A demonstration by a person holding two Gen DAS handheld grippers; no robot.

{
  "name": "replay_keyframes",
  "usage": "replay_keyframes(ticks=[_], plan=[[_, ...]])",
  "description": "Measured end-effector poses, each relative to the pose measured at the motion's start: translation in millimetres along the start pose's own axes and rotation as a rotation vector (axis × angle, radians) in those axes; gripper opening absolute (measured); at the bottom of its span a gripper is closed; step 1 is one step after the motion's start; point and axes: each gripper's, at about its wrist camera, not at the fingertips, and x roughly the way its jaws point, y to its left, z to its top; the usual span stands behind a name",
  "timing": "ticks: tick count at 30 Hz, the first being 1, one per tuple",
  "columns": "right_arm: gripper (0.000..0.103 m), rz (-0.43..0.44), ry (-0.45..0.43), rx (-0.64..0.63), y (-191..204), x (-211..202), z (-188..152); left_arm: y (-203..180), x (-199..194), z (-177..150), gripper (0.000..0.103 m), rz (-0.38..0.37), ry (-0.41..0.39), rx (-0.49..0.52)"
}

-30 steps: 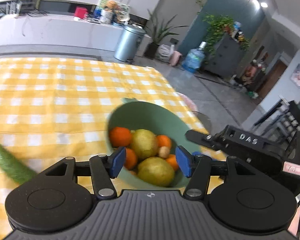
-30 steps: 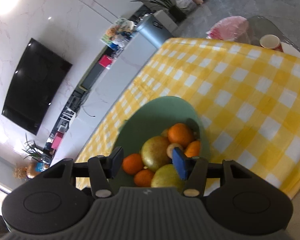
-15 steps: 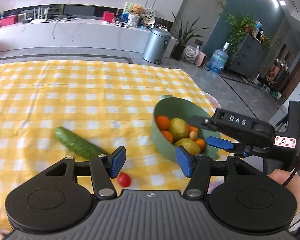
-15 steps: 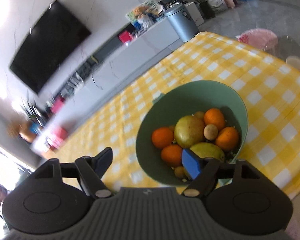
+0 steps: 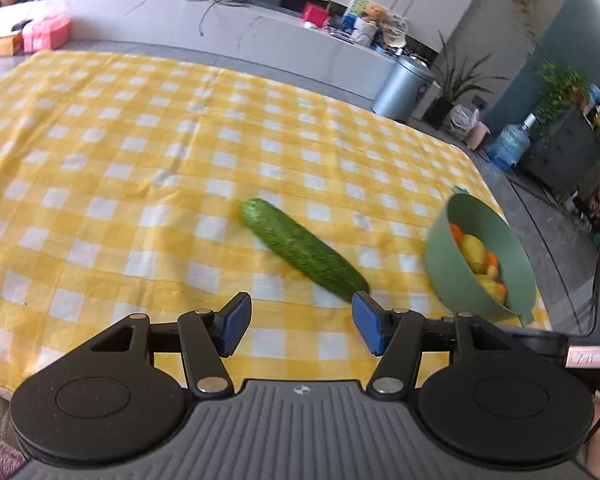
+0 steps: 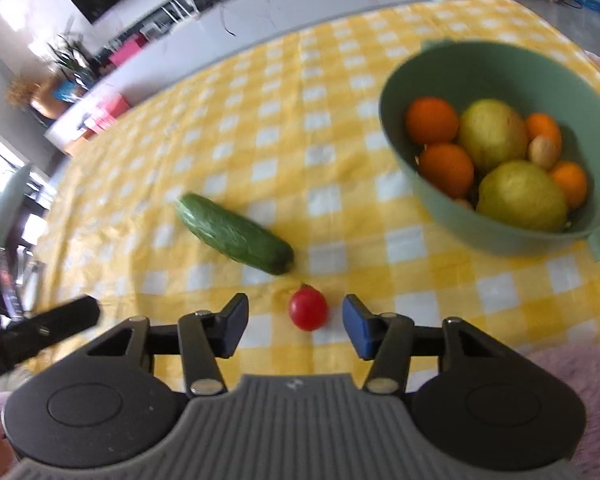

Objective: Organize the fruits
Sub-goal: 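Withdraw both open tools from the colander toward the cucumber and tomato, then close the right tool on the red cherry tomato, then grasp the green cucumber with the left tool while the right tool holds the tomato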

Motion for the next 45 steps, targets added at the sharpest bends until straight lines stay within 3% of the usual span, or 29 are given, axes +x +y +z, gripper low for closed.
replay_keyframes(ticks=[4, 8, 13, 17, 26, 29, 33, 38, 45], plan=[[0.051, -0.02, 0.013, 0.042, 1.5, 13.4, -2.5, 15.5, 10.1, -3.8, 0.068, 0.003, 0.012, -0.037], [0.051, -0.097, 0.011, 0.02, 12.2, 19.7, -0.1, 24.3, 17.5, -7.4, 0.068, -0.013, 0.039, -0.05], [0.051, -0.111, 0.032, 0.041, 18.0, 38.8, 0.4, 35.2, 23.5, -10.0, 0.068, -0.035, 0.077, -0.057], [0.051, -0.166, 0.053, -0.015, 29.2, 50.4, 0.6, 38.7, 27.2, -11.1, 0.068, -0.018, 0.091, -0.055], [0.031, -0.222, 0.051, -0.052, 32.2, 53.5, -1.5, 31.3, 32.1, -12.9, 0.068, -0.016, 0.104, -0.011], [0.024, -0.183, 0.054, -0.04, 28.0, 52.9, -0.6, 25.9, 28.2, -13.2, 0.068, -0.01, 0.088, 0.032], [0.024, -0.129, 0.051, -0.009, 21.7, 51.1, 0.2, 27.3, 25.0, -12.1, 0.069, -0.038, 0.064, 0.006], [0.024, -0.089, 0.017, -0.037, 24.1, 45.6, 0.9, 28.2, 20.8, -11.5, 0.069, -0.08, -0.044, -0.041], [0.024, -0.112, -0.025, -0.034, 23.0, 41.3, 3.4, 31.3, 30.6, -16.6, 0.074, -0.165, -0.133, -0.155]])
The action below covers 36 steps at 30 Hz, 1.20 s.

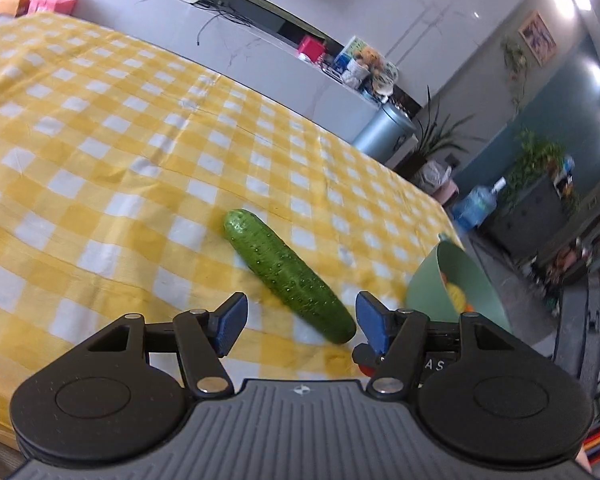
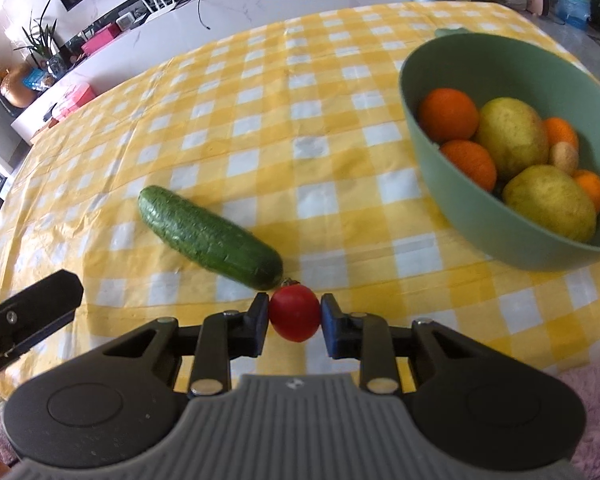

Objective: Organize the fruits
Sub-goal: 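Grasp the green cucumber with the left tool while the right tool holds the tomato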

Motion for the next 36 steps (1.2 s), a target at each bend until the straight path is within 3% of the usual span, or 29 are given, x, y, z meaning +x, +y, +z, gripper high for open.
replay_keyframes(ticks=[4, 7, 11, 17, 22, 25, 28, 29, 36], plan=[[0.025, -0.043, -0.013, -0.013, -1.6, 0.2, 2.4, -4.3, 6.9, 0.4, 0.075, 0.042, -0.049, -0.055], [0.025, -0.07, -0.006, -0.016, -1.6, 4.4, 3.6, -10.3, 21.3, 10.0, 0.075, 0.104, -0.043, -0.093], [0.026, -0.062, 0.004, -0.027, -1.9, 6.8, 4.0, -19.5, 41.4, 21.0, 0.075, 0.215, -0.041, -0.055], [0.026, -0.047, 0.005, -0.031, -1.8, 6.7, 2.6, -18.8, 65.3, 28.1, 0.075, 0.288, 0.019, -0.07], [0.027, -0.037, 0.013, -0.047, 0.2, 7.9, 2.7, -13.4, 84.4, 30.7, 0.075, 0.327, 0.063, -0.16], [0.027, -0.028, 0.013, -0.038, -1.8, 8.1, 3.5, -20.6, 96.0, 30.2, 0.075, 0.367, 0.092, -0.136], [0.027, -0.054, 0.001, -0.047, -1.2, 5.9, 3.0, -28.5, 105.8, 26.3, 0.075, 0.328, 0.113, -0.135], [0.027, -0.061, -0.005, -0.055, -0.3, 4.6, 2.8, -32.9, 110.1, 25.1, 0.079, 0.322, 0.128, -0.114], [0.027, -0.065, -0.009, -0.064, -1.6, 2.8, 2.5, -61.8, 135.2, 19.3, 0.088, 0.473, 0.168, 0.044]])
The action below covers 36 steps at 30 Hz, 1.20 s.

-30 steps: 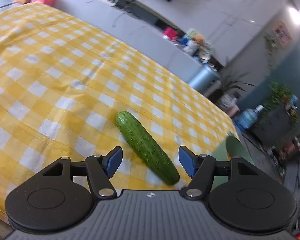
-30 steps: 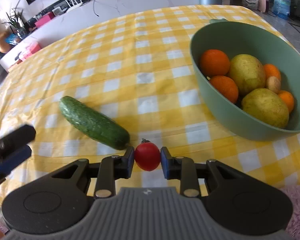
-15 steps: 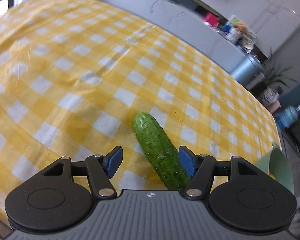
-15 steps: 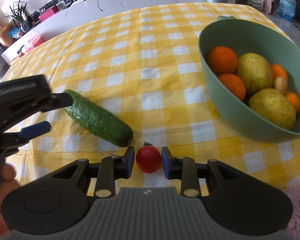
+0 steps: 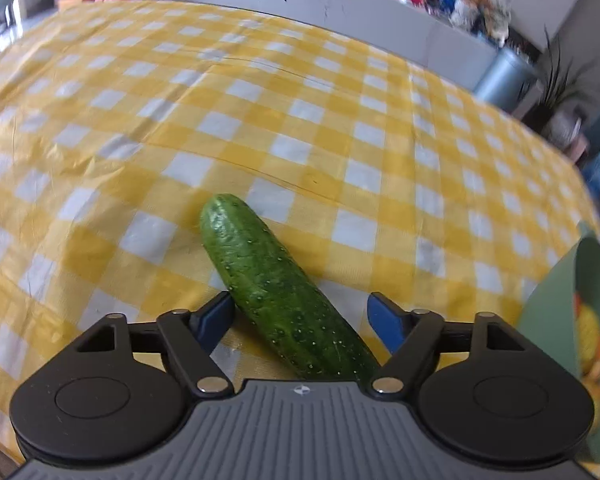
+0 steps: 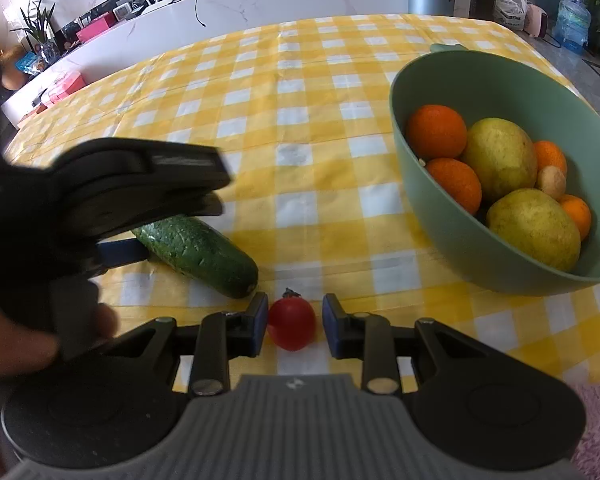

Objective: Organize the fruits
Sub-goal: 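Grasp the green cucumber with the left tool while the right tool holds the tomato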

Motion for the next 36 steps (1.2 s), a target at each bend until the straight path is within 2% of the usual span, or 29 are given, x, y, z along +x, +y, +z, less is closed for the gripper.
replay_keyframes(ticks=[1, 2, 4, 9, 15, 19, 21, 26, 28, 31, 36], plan=[[0.027, 0.002, 0.0, 0.0, -0.2, -0.2, -0.1, -5.0, 0.7, -1.2, 0.085, 0.028, -0.006, 0.021], [0.027, 0.006, 0.001, 0.001, -1.0, -0.6, -0.2, -7.6, -0.3, -3.6, 0.076, 0.058, -0.027, 0.027], [0.027, 0.01, 0.001, 0.01, -3.0, -1.0, -0.1, -6.2, -2.2, -8.2, 0.074, 0.061, -0.054, 0.018], [0.027, 0.023, 0.004, 0.023, -5.6, -1.0, -1.1, 5.2, -7.2, -5.3, 0.068, 0.002, -0.021, 0.004], [0.027, 0.035, 0.0, 0.027, -7.9, -1.2, 0.2, 38.1, -13.1, -3.3, 0.063, -0.066, 0.048, 0.017], [0.026, 0.036, 0.003, 0.028, -7.5, -0.5, 0.4, 54.3, -17.8, -2.2, 0.064, -0.156, 0.097, 0.114], [0.026, 0.041, 0.006, 0.029, -7.0, -0.2, 0.2, 62.1, -16.6, 1.8, 0.061, -0.206, 0.162, 0.152], [0.027, 0.047, 0.01, 0.04, -7.8, -0.2, 0.2, 63.3, -14.8, 9.0, 0.06, -0.254, 0.266, 0.37], [0.027, 0.049, 0.011, 0.043, -7.9, 0.3, 0.3, 63.3, -14.3, 11.5, 0.06, -0.278, 0.295, 0.418], [0.027, 0.05, 0.013, 0.042, -7.6, 0.9, 0.4, 62.2, -10.8, 15.2, 0.061, -0.263, 0.323, 0.38], [0.027, 0.053, 0.015, 0.042, -7.5, 2.2, 1.0, 45.5, -12.3, 5.6, 0.067, -0.135, 0.257, 0.33]])
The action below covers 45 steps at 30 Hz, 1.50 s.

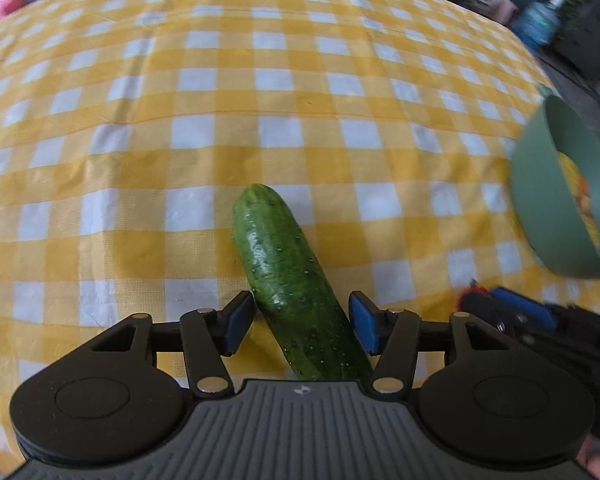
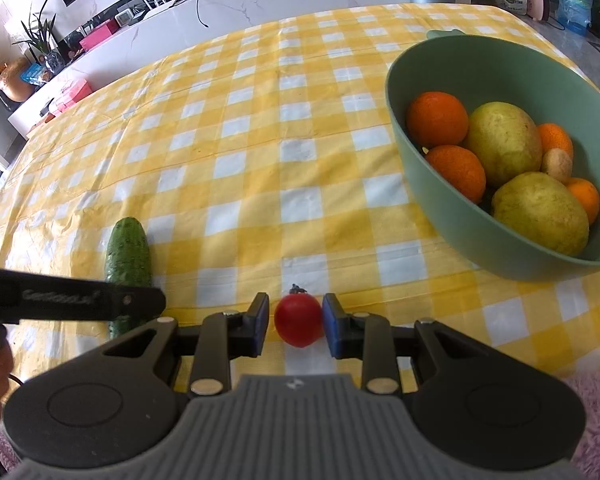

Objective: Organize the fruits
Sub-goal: 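Grasp the green cucumber with the left tool while the right tool holds the tomato, then lift and carry the cucumber and tomato with both tools over the colander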

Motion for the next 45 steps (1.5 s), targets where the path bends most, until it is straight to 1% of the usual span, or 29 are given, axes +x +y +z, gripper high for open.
replay_keyframes(ticks=[2, 4, 5, 6, 7, 8, 10, 11, 12, 14, 16, 17, 19, 21, 22, 23, 24, 28, 29, 31, 33, 35, 37, 40, 42, 45], plan=[[0.027, 0.003, -0.002, 0.0, 0.2, -0.1, -0.2, -10.6, 1.2, -4.7, 0.071, 0.058, -0.025, -0.023], [0.027, 0.004, -0.003, 0.002, -0.2, -0.3, -0.4, -24.8, 4.4, -10.9, 0.074, 0.132, -0.06, -0.023], [0.027, 0.005, -0.004, 0.004, 0.1, -0.4, -0.8, -32.4, 6.9, -14.1, 0.081, 0.167, -0.072, -0.018], [0.027, 0.007, -0.004, 0.004, -0.1, -0.4, -0.8, -38.0, 8.6, -17.3, 0.091, 0.201, -0.086, -0.029], [0.026, 0.008, -0.004, 0.005, -0.5, -0.7, -1.0, -36.4, 7.8, -18.9, 0.093, 0.231, -0.094, -0.079], [0.026, 0.01, -0.004, 0.005, -0.8, -0.6, -1.0, -32.5, 7.1, -21.5, 0.092, 0.225, -0.102, -0.145], [0.026, 0.011, -0.002, 0.006, -1.4, -1.2, -1.3, -26.6, 4.0, -25.5, 0.089, 0.22, -0.132, -0.193], [0.026, 0.011, -0.002, 0.007, -1.4, -1.1, -1.1, -25.0, 2.5, -26.6, 0.084, 0.224, -0.145, -0.209], [0.026, 0.012, -0.003, 0.008, -1.6, -1.4, -1.2, -23.4, 0.7, -28.2, 0.073, 0.231, -0.156, -0.229], [0.026, 0.013, -0.005, 0.007, -1.5, -2.2, -1.6, -17.4, -4.7, -30.2, 0.062, 0.236, -0.165, -0.263], [0.026, 0.014, -0.004, 0.004, -1.3, -2.7, -2.1, -11.9, -7.7, -30.6, 0.049, 0.2, -0.175, -0.292], [0.026, 0.014, -0.002, 0.003, -1.2, -2.6, -2.1, -8.6, -9.9, -31.3, 0.045, 0.175, -0.177, -0.313], [0.026, 0.014, 0.001, 0.005, -1.8, -2.4, -1.8, -8.4, -8.2, -30.9, 0.045, 0.157, -0.18, -0.33], [0.025, 0.014, 0.002, 0.009, -2.5, -2.6, -2.0, -8.5, -9.2, -34.3, 0.045, 0.146, -0.19, -0.314], [0.024, 0.015, 0.001, 0.011, -2.3, -2.9, -2.1, -7.8, -9.8, -36.2, 0.045, 0.14, -0.194, -0.309], [0.021, 0.016, -0.005, 0.012, -2.4, -4.2, -2.4, -6.3, -10.8, -38.0, 0.045, 0.132, -0.191, -0.308], [0.02, 0.016, -0.018, 0.011, -2.3, -6.5, -2.6, -6.1, -13.9, -41.0, 0.045, 0.118, -0.178, -0.309], [0.02, 0.029, -0.023, -0.004, -0.6, -9.6, -2.7, 6.4, -21.4, -47.2, 0.044, -0.012, -0.136, -0.343], [0.02, 0.023, -0.022, -0.005, -0.3, -9.1, -2.5, 9.3, -22.0, -47.7, 0.044, -0.026, -0.131, -0.351], [0.021, 0.02, -0.017, 0.003, -2.1, -8.3, -2.4, 11.0, -24.1, -48.4, 0.044, -0.022, -0.135, -0.341], [0.025, 0.032, -0.007, 0.02, -5.7, -6.8, -1.6, 11.4, -26.1, -48.9, 0.044, -0.007, -0.148, -0.32], [0.032, 0.044, 0.012, 0.037, -10.3, -4.6, -0.2, 14.4, -25.2, -49.1, 0.044, -0.016, -0.146, -0.313], [0.032, 0.042, 0.031, 0.048, -14.9, -0.5, 1.3, 20.2, -22.8, -50.3, 0.044, -0.044, -0.133, -0.332], [0.032, 0.051, 0.072, 0.113, -24.6, 6.4, 2.0, 23.6, -23.5, -51.6, 0.044, -0.061, -0.133, -0.326], [0.032, 0.065, 0.074, 0.13, -26.8, 6.3, 1.9, 24.2, -23.6, -52.6, 0.044, -0.069, -0.132, -0.317], [0.032, 0.048, 0.072, 0.115, -22.6, 6.3, 1.5, 26.2, -23.9, -54.1, 0.044, -0.083, -0.135, -0.313]])
